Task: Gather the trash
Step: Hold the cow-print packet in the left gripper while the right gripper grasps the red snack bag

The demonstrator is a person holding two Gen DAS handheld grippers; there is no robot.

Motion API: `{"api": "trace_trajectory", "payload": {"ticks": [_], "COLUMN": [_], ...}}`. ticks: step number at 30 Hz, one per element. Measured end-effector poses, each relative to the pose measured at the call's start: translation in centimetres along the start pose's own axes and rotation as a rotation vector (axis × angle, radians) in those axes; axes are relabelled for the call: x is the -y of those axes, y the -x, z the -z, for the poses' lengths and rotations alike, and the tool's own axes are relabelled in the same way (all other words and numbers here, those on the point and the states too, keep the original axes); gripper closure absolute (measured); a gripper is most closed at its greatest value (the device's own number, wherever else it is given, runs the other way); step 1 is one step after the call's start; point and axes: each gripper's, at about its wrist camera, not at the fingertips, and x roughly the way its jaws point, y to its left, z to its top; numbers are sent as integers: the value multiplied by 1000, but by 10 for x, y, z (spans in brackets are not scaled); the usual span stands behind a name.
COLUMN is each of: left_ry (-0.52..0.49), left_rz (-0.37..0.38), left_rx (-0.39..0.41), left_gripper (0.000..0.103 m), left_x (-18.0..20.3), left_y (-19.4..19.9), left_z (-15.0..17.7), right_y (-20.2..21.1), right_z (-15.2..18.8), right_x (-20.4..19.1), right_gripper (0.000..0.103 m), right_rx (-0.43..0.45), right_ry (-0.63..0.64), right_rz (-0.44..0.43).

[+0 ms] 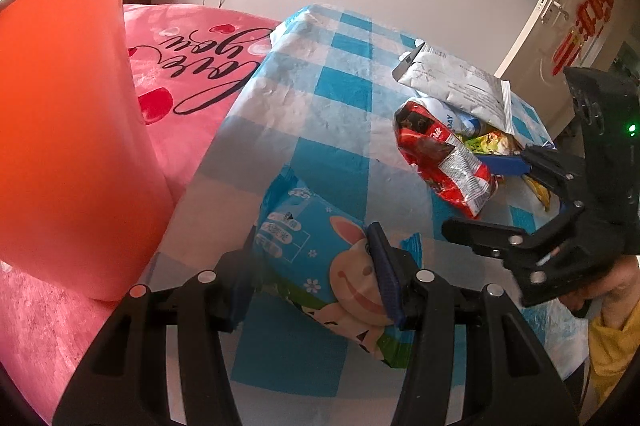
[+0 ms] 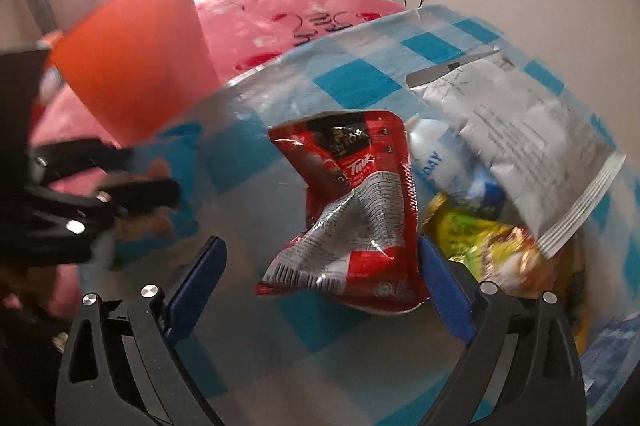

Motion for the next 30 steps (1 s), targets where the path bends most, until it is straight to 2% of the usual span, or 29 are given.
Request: {"api": "trace_trajectory", "payload": {"ticks": [4, 9, 12, 16, 18, 21, 30], "left_ry": [-9, -15, -16, -23, -24, -29, -62], "left_rz": [0, 0, 0, -2, -2, 0, 27], "left_rx": [4, 5, 6, 7, 7, 9, 30], "left_gripper": [50, 49, 49, 49, 49, 49, 50], "left_x": [0, 0, 1, 1, 1, 2, 11], "left_y": [1, 1, 0, 0, 0, 1, 9], "left_z": [0, 0, 0, 1, 1, 1, 3], "right_y": [6, -1, -13, -14, -12, -7, 11], "right_z": [-5, -14, -18, -15, -13, -7, 8], "right_x": [4, -4, -1, 3, 5, 3, -1], "right_gripper": [10, 10, 24, 35, 37, 47, 50], "right_rx": [57, 77, 69, 89, 97, 114, 153], "right_ry": [-90, -74, -80, -113, -129, -147, -242], "right_rz": [33, 116, 153, 161, 159, 157, 135]}}
